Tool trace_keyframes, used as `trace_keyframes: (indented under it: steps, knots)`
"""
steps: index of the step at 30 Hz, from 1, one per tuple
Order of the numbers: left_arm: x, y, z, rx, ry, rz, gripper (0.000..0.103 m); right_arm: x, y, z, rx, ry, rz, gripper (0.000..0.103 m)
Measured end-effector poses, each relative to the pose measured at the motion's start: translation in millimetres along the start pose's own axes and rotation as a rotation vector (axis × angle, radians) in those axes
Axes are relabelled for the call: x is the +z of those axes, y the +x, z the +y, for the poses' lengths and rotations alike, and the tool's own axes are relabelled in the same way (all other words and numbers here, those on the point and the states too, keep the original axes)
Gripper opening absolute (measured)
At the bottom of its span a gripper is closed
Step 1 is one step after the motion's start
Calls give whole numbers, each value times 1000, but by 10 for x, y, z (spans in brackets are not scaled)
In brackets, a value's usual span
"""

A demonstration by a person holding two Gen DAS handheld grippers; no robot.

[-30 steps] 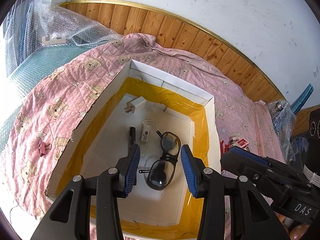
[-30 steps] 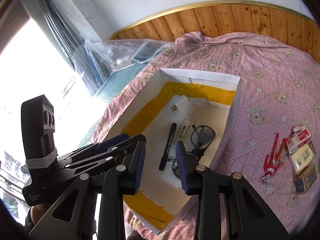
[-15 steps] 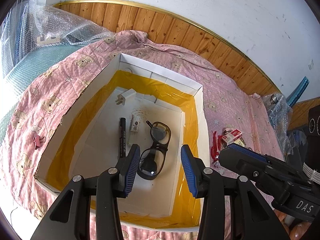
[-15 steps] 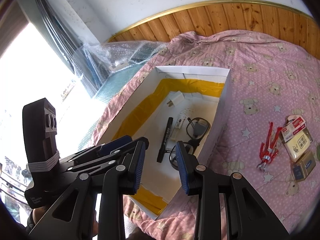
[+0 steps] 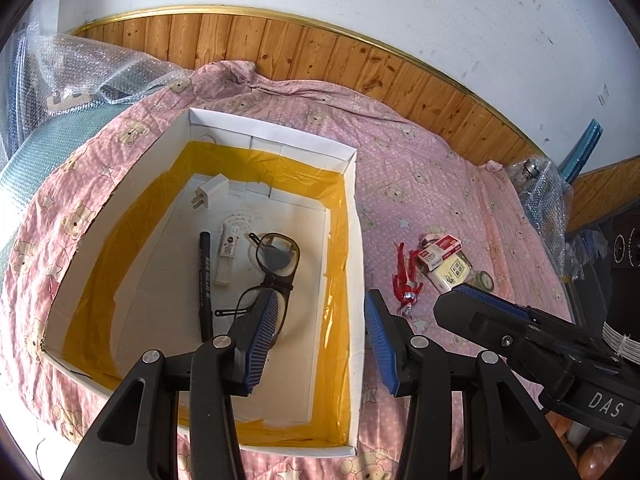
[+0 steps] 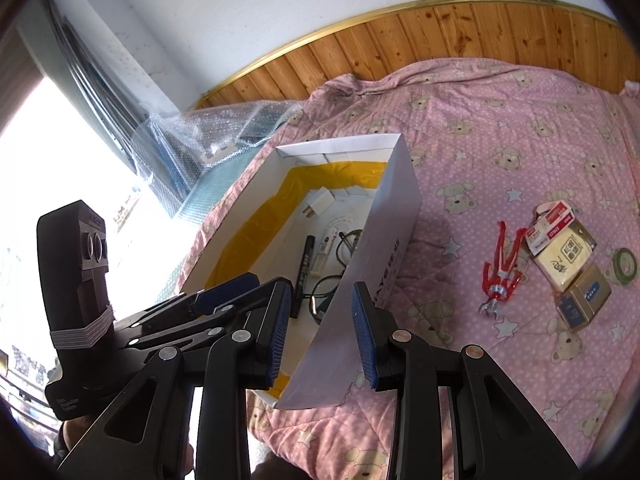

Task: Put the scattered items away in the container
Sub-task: 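Move both grippers away from the box toward the red toy figure and gold tin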

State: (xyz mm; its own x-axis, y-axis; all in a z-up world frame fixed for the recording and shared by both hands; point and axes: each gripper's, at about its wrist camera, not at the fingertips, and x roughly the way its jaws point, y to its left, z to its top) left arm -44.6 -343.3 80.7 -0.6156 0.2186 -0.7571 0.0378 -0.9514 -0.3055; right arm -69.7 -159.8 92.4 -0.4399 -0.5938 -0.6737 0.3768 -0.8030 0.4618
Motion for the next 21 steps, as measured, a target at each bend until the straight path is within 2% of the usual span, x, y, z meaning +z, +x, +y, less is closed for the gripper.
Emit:
trace_keyframes:
  steps: [13,21]
  knots:
    - [-82,32,-413,-24,81,19,47,-173,-251,-264,-12,52,-33,35]
    - [-130,126,-668,-39,135,44,47,-273,-386,-573,-23,122,-58,35]
